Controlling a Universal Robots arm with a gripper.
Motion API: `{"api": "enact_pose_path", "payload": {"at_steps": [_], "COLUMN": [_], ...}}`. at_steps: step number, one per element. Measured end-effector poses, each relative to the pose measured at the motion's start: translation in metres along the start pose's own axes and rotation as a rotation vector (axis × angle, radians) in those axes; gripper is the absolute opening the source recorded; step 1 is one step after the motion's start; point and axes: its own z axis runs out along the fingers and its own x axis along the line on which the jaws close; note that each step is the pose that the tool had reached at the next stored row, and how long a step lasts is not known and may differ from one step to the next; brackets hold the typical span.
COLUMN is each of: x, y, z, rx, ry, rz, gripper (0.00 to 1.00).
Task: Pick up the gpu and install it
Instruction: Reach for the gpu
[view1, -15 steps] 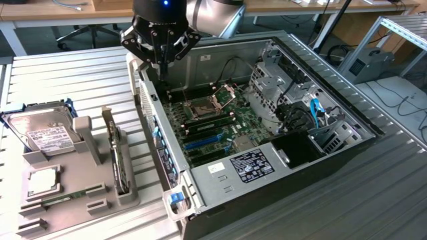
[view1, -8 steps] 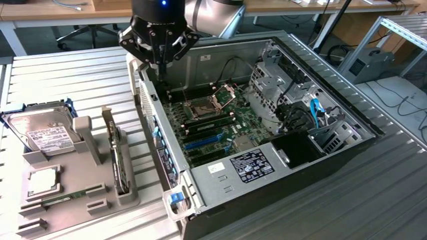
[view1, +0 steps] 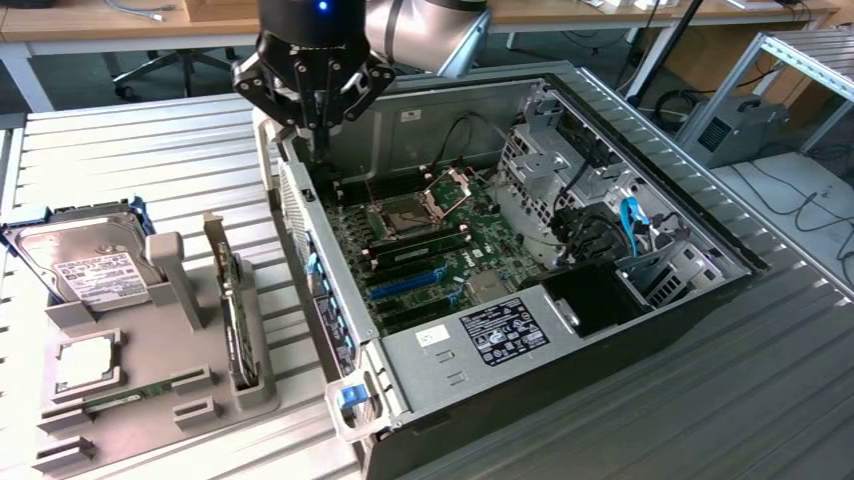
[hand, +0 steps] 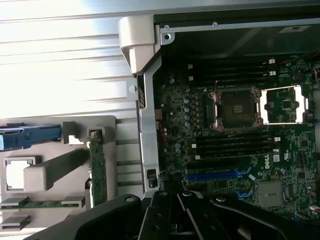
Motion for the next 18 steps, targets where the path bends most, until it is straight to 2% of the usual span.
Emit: {"api": "enact_pose_path", "payload": {"at_steps": [18], "x": [0.0074], "y": [-0.0006], "z": [-0.0002], "rx": [0.0], "ry": [0.0], "rz": [0.0], "gripper": [0.11]}}
